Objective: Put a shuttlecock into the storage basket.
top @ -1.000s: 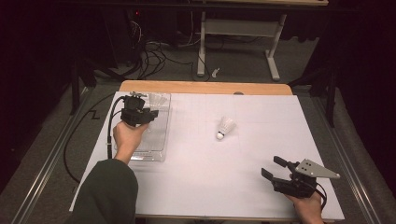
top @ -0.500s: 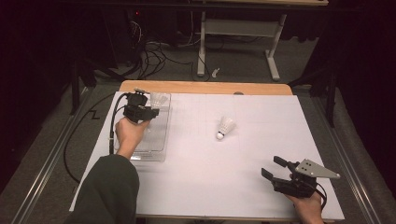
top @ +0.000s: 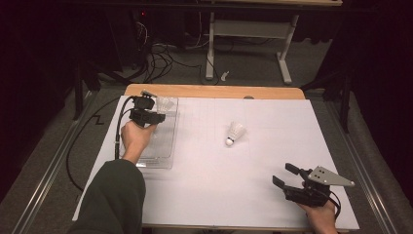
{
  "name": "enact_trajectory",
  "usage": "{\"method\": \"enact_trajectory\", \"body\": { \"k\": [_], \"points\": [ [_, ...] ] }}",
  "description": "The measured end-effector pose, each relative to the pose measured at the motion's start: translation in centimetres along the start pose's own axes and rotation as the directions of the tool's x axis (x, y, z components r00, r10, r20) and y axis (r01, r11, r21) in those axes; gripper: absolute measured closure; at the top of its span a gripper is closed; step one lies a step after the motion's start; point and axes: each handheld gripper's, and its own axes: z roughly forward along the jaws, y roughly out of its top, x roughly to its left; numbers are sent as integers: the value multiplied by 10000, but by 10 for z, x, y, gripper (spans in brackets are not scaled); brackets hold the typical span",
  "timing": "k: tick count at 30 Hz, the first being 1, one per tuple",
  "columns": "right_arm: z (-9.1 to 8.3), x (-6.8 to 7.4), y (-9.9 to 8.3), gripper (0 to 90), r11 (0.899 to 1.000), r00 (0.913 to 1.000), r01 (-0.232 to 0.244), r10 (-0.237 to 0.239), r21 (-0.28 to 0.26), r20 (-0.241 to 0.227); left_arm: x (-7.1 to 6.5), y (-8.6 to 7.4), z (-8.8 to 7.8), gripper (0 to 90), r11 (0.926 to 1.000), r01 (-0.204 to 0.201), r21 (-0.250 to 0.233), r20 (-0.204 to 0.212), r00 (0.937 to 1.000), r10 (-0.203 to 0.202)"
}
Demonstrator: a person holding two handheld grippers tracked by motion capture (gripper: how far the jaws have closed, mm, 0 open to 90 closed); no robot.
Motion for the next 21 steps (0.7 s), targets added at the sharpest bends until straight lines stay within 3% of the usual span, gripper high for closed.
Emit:
{"method": "enact_trajectory", "body": {
  "k": [19, 21],
  "points": [
    [0, 0, 0, 297, 10000, 10000, 8, -8, -12, -2, 1, 4, 7, 644, 9996, 189, 230, -217, 9996, -184],
    [0, 0, 0, 297, 10000, 10000, 0, 0, -16, 2, 1, 4, 7, 590, 9998, 172, 106, -337, 9993, -168]
  ]
}}
